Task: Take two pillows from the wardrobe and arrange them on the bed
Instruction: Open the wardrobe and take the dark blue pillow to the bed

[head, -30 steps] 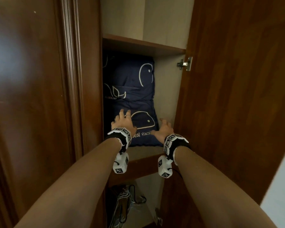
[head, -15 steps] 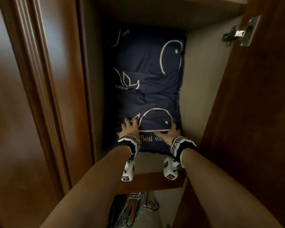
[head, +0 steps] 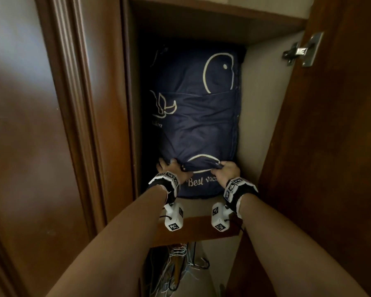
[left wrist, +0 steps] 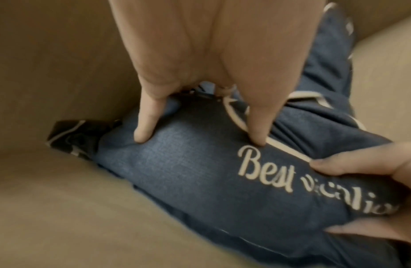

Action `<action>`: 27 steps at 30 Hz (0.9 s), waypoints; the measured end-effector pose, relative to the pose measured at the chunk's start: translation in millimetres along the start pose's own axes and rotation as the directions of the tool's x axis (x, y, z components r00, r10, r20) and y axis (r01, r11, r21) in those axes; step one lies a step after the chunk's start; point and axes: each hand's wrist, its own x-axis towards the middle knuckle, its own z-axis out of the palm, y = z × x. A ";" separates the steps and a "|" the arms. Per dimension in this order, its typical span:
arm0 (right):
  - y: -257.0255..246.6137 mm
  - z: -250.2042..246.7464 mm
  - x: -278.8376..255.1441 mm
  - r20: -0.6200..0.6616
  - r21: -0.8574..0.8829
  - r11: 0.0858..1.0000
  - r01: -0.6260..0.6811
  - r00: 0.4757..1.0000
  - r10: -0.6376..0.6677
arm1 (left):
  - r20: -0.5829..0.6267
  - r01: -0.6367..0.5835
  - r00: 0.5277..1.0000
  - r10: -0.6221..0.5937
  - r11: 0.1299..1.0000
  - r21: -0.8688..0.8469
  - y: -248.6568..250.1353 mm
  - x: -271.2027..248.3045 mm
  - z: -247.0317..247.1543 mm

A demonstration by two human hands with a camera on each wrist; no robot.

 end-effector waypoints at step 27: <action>0.4 -217.0 -514.7 -0.527 -0.321 0.886 -0.335 0.840 0.126 | 0.768 0.516 0.534 0.354 0.583 -0.628 -35.4 -459.9 -8.5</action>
